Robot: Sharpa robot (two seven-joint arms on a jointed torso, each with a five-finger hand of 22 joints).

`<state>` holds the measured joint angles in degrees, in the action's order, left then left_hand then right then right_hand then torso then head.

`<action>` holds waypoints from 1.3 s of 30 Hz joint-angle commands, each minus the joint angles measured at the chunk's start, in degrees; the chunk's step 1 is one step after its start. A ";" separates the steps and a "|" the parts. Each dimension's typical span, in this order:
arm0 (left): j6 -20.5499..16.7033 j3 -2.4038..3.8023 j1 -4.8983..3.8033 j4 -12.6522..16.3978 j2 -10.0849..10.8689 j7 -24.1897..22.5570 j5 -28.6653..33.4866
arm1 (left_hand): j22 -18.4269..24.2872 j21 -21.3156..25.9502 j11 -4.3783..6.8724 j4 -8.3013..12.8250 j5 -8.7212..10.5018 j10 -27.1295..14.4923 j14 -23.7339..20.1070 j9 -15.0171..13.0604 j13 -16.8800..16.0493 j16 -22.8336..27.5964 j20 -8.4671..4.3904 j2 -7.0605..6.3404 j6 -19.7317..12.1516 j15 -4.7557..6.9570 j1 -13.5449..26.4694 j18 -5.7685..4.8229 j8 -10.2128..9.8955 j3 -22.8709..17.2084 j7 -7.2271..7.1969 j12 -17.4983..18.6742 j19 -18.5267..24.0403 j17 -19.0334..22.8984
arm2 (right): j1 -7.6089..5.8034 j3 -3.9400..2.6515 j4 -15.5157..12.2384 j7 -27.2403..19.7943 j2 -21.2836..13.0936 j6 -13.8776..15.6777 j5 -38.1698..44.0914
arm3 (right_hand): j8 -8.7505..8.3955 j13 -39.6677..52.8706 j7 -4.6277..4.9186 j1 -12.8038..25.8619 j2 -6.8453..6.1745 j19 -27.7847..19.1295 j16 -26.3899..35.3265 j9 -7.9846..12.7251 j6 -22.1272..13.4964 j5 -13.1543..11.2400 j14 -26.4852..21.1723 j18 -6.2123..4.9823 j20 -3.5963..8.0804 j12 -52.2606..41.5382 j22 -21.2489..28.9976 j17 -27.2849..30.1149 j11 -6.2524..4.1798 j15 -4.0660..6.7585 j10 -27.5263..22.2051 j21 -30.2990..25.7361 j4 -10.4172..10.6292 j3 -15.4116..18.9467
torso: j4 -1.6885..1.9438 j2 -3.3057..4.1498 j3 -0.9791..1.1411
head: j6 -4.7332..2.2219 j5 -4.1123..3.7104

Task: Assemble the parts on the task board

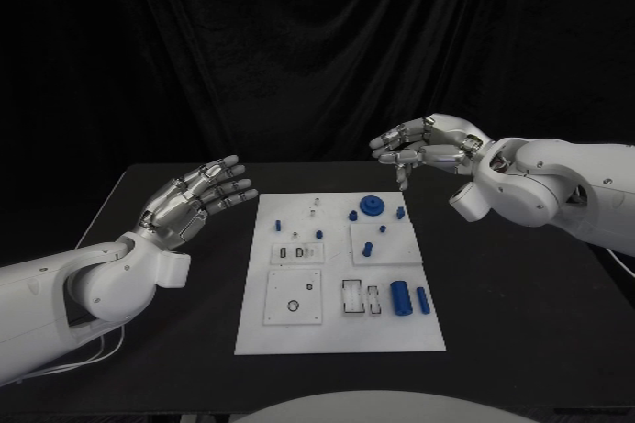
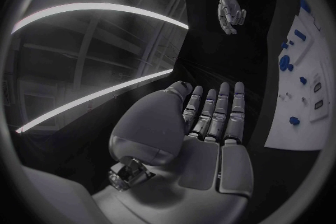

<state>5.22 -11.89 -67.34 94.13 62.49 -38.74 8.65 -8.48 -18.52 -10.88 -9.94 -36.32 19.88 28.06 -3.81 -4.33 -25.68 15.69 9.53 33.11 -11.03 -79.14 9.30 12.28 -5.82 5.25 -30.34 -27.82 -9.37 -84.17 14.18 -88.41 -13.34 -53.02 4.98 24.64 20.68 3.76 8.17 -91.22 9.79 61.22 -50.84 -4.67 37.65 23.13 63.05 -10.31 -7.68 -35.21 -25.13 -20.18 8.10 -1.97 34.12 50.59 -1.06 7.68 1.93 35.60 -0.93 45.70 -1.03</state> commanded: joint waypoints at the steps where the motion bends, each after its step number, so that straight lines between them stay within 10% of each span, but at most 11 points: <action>1: -0.09 0.04 -0.73 0.43 0.28 -7.68 0.73 | -0.08 -0.40 -0.07 0.14 0.00 0.34 0.22 -0.10 0.06 -0.42 0.16 -0.08 0.55 -0.20 0.03 -0.37 0.28 -0.56 0.01 -0.31 -0.46 -0.10 | -1.44 0.01 -0.06 11.88 1.15 4.69 26.59 | -1.00 -0.01 -0.31 0.32 -1.18 1.55 -4.36 0.14 1.94 -3.36 2.56 -0.21 0.18 0.83 -2.82 -1.84 -0.42 0.36 2.15 4.03 0.89 -1.49 | 0.14 3.22 -0.24 | -1.23 -0.58; 5: 0.02 0.04 -1.23 0.49 0.41 -7.76 0.78 | -0.11 -0.45 -0.09 0.15 -0.02 0.39 0.29 -0.11 0.07 -0.53 0.17 -0.09 0.67 -0.26 -0.01 -0.42 0.32 -0.65 0.02 -0.31 -0.49 -0.12 | -2.65 0.01 0.23 15.92 2.77 5.71 41.37 | -2.79 -0.08 -1.40 1.07 -2.77 6.90 -8.03 0.23 3.38 -4.74 5.42 1.26 0.77 2.58 -14.17 -3.38 -0.93 1.01 4.33 12.26 2.27 -3.00 | 1.04 5.58 -0.61 | -3.13 -1.93; 11: 0.41 0.04 -1.56 0.61 0.35 -7.75 0.81 | -0.15 -0.54 -0.18 0.16 -0.10 0.49 0.40 -0.12 0.08 -0.74 0.24 -0.05 0.81 -0.45 -0.08 -0.56 0.36 -0.89 0.08 -0.31 -0.49 -0.14 | -3.45 0.00 0.55 20.83 4.89 5.00 59.38 | -6.30 -0.07 -3.40 2.25 -5.61 11.52 -14.76 -0.05 5.24 -8.98 10.59 2.94 1.80 6.70 -25.91 -13.81 -1.76 2.14 7.05 19.97 4.10 -6.42 | 1.73 7.16 -1.26 | -4.28 -2.98; 29: 0.73 0.04 -1.68 2.05 1.77 -7.66 0.80 | -0.20 -0.64 -0.46 0.29 -0.27 0.67 0.72 -0.12 0.12 -1.40 0.40 -0.03 1.11 -1.01 -0.27 -0.99 0.41 -1.67 0.28 -0.26 -0.28 -0.19 | -3.50 0.00 -1.49 24.52 5.35 2.36 73.99 | -8.75 0.10 -3.87 4.56 -7.43 13.08 -17.26 -0.40 6.11 -11.01 12.46 3.72 1.77 9.21 -31.20 -18.47 -1.85 2.17 8.62 22.88 5.82 -8.58 | 3.19 10.00 -2.95 | -4.00 -4.88; 39: 1.01 0.04 -1.67 1.97 1.89 -7.46 1.45 | -0.21 -0.67 -0.52 0.33 -0.31 0.70 0.76 -0.13 0.13 -1.51 0.42 -0.02 1.22 -1.11 -0.32 -1.06 0.44 -1.84 0.34 -0.26 -0.25 -0.19 | -2.00 0.00 -0.73 23.49 5.69 3.27 74.31 | -9.68 0.12 -3.52 5.32 -7.94 13.58 -18.16 -0.52 6.29 -11.67 13.07 3.97 1.70 9.83 -32.97 -20.12 -1.91 2.05 10.45 23.87 6.46 -9.51 | 3.16 10.53 -3.39 | -3.95 -5.19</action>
<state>5.41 -11.90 -68.85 95.98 64.40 -38.83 9.40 -8.60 -18.97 -11.28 -9.58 -36.32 20.28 28.72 -3.85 -4.27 -26.88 15.86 9.53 33.85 -11.70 -79.14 9.29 12.47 -7.29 5.58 -30.34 -28.00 -9.47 -86.39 14.20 -89.24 9.48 -47.33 7.99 97.39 11.23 3.83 4.64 -86.39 1.95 74.44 -68.84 -5.14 43.72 11.63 75.67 -7.02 -6.13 -25.67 -58.09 -40.30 6.13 0.00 44.23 74.27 5.38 -1.60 5.06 45.90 -4.12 41.71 -6.21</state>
